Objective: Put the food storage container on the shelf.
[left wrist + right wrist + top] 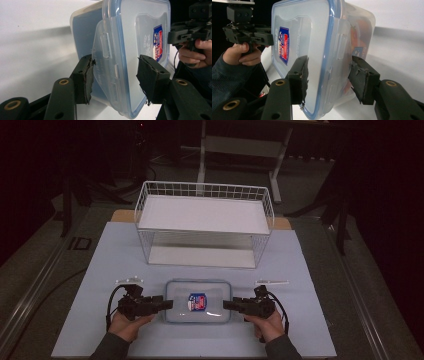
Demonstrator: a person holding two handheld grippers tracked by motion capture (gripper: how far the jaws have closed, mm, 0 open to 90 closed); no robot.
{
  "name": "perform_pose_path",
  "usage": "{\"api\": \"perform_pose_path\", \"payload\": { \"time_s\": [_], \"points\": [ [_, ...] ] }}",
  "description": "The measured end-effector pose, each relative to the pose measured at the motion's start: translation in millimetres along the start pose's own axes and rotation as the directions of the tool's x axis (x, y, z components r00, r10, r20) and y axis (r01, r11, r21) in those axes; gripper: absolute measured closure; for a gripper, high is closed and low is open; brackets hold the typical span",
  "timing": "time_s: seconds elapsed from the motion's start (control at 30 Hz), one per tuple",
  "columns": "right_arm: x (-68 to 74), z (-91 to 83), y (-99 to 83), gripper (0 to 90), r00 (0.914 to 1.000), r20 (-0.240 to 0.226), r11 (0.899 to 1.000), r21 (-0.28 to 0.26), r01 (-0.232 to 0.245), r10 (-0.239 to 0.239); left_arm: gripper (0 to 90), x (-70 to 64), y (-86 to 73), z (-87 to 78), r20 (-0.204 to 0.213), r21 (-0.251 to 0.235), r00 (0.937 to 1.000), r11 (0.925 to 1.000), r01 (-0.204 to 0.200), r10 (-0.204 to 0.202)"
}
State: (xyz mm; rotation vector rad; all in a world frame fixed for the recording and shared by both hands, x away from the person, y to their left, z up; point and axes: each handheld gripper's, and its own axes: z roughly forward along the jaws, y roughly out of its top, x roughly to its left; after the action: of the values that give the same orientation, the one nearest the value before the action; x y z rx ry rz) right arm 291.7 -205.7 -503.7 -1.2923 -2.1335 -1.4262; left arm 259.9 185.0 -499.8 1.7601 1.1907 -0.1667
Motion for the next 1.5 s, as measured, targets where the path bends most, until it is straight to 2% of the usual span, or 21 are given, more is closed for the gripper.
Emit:
{"api": "perform_pose_path", "payload": {
  "time_s": [0.17, 0.43, 0.7, 0.73, 1.2, 1.5],
  "points": [
    [7.4, -1.0, -2.1, 50.3, 0.9994, 0.033, 1.0, 0.0, 0.006, -0.006, 46.8, -10.3, 0.0, -0.9, -0.053, 0.012, 0.9983, 0.9996, -0.026, 0.026],
    [12.5, -2.2, -3.7, 50.3, 0.9985, 0.051, 1.0, 0.005, 0.019, -0.02, 47.5, -12.5, 0.6, -2.3, -0.065, 0.013, 0.9975, 0.9995, -0.029, 0.03],
    [15.7, -0.5, -4.5, 49.5, 0.9972, 0.064, 0.999, 0.001, 0.038, -0.038, 47.8, -15.3, 1.6, -5.1, -0.082, -0.003, 0.9956, 0.999, -0.045, 0.045],
    [16.0, 0.0, -4.4, 49.5, 0.9972, 0.063, 0.999, -0.001, 0.041, -0.04, 47.9, -16.7, 2.3, -6.8, -0.09, -0.02, 0.995, 0.9988, -0.045, 0.043],
    [23.4, -8.9, 2.5, 50.4, 0.997, 0.054, 0.995, -0.083, 0.059, -0.055, 48.0, -24.6, 8.8, -12.7, -0.086, -0.072, 0.9953, 0.9961, -0.052, 0.045],
    [31.5, -17.4, 10.4, 52.1, 0.9951, 0.049, 0.99, -0.106, 0.091, -0.086, 48.2, -30.2, 17.3, -19.7, -0.079, -0.101, 0.995, 0.9926, -0.069, 0.061]
  ]
}}
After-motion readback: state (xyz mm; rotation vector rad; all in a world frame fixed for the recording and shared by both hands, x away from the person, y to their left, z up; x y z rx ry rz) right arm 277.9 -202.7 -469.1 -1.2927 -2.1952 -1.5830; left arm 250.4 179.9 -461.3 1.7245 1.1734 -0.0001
